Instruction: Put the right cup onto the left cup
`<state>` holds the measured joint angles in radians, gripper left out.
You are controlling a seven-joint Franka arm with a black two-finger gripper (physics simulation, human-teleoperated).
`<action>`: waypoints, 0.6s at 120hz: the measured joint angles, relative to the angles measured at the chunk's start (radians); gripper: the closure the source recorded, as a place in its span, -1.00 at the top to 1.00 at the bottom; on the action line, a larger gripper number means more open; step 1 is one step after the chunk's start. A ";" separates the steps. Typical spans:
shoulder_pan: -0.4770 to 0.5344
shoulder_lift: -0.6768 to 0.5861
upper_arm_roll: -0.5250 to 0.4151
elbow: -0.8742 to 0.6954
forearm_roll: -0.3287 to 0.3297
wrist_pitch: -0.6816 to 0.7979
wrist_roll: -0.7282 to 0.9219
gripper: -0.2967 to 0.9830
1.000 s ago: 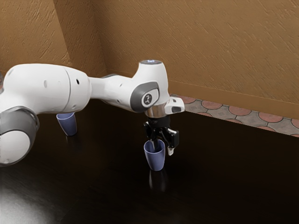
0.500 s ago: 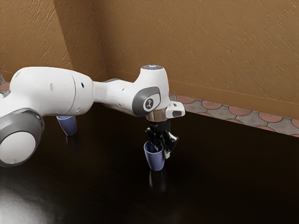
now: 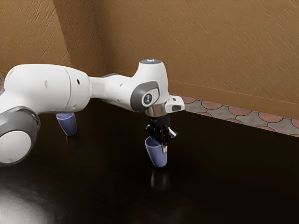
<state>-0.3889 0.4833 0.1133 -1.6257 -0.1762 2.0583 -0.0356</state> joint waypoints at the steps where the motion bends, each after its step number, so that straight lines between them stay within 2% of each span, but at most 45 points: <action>1: 0.000 -0.003 0.000 0.000 0.000 -0.001 0.000 -0.68; 36: 0.025 -0.108 0.009 0.001 0.036 -0.074 -0.006 -0.69; 72: 0.066 -0.142 0.049 0.071 0.092 -0.184 0.020 -0.69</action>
<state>-0.3224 0.3415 0.1623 -1.5549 -0.0838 1.8738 -0.0160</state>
